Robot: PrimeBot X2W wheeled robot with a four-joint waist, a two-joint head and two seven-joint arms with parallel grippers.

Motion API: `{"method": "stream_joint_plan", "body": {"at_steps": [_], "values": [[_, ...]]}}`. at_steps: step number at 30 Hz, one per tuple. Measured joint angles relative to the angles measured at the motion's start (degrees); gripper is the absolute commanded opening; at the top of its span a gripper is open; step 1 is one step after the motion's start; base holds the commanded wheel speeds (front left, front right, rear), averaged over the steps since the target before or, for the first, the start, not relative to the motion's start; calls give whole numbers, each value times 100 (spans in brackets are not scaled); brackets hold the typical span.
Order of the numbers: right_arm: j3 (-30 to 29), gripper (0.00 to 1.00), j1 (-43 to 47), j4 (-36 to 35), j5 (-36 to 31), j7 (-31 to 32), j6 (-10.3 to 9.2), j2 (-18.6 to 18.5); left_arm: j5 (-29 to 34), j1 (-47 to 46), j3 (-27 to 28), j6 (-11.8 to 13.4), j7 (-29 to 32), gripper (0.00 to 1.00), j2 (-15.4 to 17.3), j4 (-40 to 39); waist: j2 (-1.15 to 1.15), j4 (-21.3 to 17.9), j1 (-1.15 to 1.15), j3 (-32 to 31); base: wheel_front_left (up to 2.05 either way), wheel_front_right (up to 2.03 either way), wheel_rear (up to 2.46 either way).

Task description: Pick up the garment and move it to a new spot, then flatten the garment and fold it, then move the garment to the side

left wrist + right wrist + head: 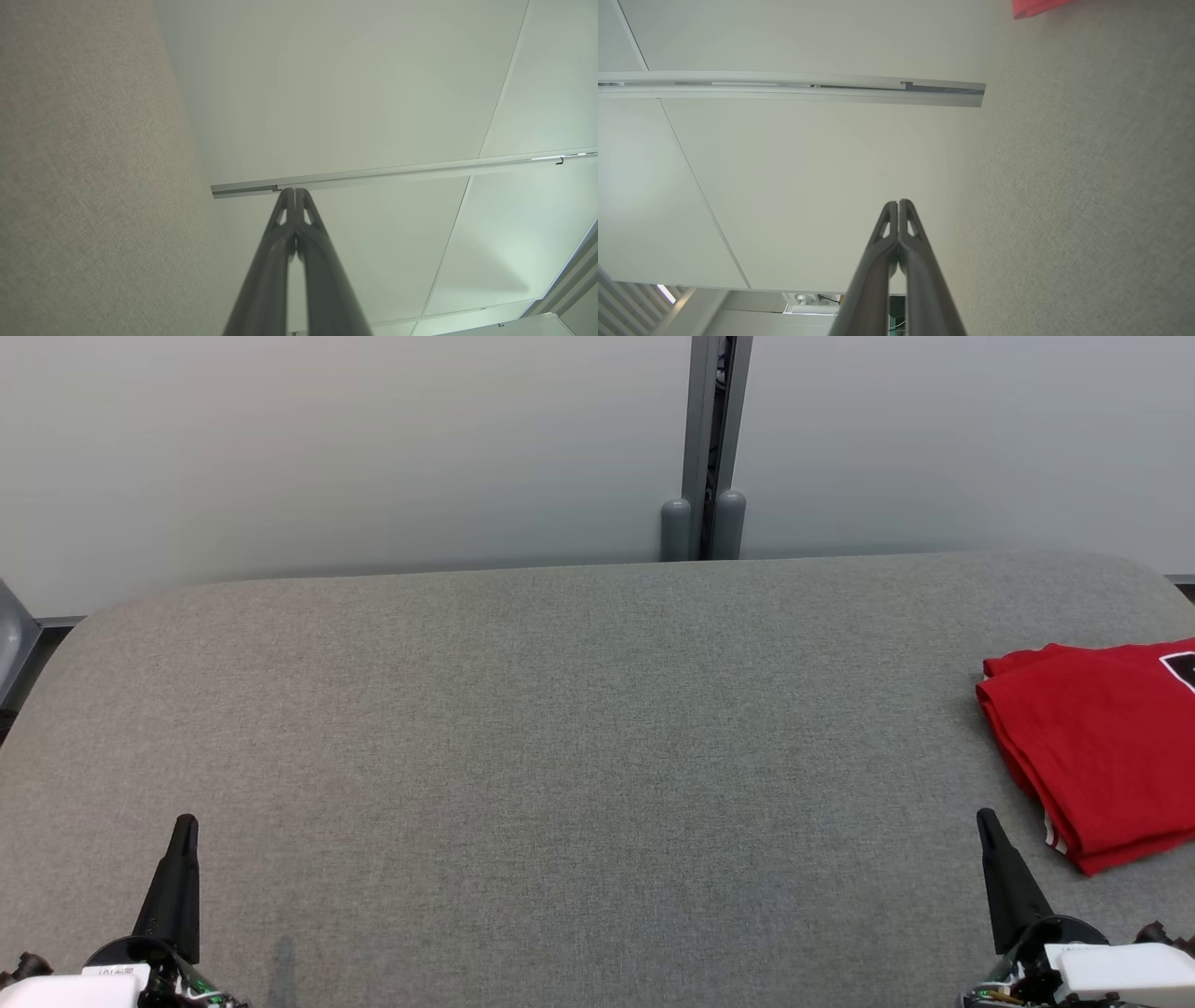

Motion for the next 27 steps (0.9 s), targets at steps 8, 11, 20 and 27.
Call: {"method": "stream_joint_plan", "body": {"at_steps": [8,11,20,27], "values": [[-7,0,-1,0,-1,1,0,3,2,-2,16,-1,9,0,-18,0,0,0,0,0,0,0,0],[-8,0,-1,0,-1,1,0,4,3,-3,21,-1,10,0,-24,1,0,0,0,0,0,0,0],[-14,0,-1,-1,-2,2,0,9,9,-5,36,-1,29,0,-45,1,0,0,0,0,0,0,0],[-18,0,-1,2,-8,3,0,12,13,-7,51,-1,37,0,-55,2,0,0,0,0,0,0,0]]}}
